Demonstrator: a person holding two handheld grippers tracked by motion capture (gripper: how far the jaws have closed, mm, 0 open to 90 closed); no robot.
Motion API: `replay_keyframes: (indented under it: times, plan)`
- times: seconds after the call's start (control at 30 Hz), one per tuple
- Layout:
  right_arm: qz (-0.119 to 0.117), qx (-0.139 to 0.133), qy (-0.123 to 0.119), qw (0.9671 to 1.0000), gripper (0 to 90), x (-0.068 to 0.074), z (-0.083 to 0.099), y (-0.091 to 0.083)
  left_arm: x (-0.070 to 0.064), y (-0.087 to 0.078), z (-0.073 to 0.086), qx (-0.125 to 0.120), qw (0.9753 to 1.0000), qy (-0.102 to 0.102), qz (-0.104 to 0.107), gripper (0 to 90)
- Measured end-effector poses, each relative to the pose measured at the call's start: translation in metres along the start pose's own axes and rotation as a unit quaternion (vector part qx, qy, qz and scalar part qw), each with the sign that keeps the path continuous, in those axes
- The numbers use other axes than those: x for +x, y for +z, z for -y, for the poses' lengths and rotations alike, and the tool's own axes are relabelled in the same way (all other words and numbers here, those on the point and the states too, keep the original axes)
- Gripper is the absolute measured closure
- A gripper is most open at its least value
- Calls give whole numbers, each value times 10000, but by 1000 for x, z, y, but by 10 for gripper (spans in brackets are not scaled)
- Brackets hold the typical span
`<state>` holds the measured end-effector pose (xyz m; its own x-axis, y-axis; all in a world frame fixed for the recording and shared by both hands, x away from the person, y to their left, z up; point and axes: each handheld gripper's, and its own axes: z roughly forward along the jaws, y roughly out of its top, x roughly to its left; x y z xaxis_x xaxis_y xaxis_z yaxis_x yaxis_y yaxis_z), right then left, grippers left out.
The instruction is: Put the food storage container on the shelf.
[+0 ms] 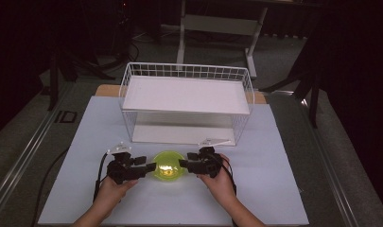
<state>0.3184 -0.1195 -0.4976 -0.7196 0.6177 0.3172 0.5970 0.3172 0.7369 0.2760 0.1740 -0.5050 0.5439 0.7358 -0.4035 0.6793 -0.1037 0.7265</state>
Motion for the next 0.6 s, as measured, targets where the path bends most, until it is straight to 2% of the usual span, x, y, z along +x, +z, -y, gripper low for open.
replay_keyframes:
  times: [0.03, 0.1, 0.2, 0.3, 0.43, 0.6]
  plan:
    - [21, 25, 14, 10000, 522, 1, 1, 1, 1, 1, 1, 37, 9999, -73, 89, 464]
    - [35, 116, 12, 9999, 540, 2, 2, 3, 3, 3, 2, 123, 9996, -176, 206, 522]
    - [-6, 151, 32, 9999, 588, 2, 2, 3, 2, 4, 1, 187, 9991, -146, 354, 558]
    - [7, 213, -87, 9997, 616, 5, 1, 2, 0, 6, 1, 295, 9988, -117, 378, 597]
    - [-76, 237, -37, 9997, 650, 6, 2, 0, -5, 7, 1, 375, 9983, -168, 409, 637]
    - [-42, 228, -74, 9997, 683, 10, 5, -5, -14, 4, 1, 382, 9988, -68, 312, 680]
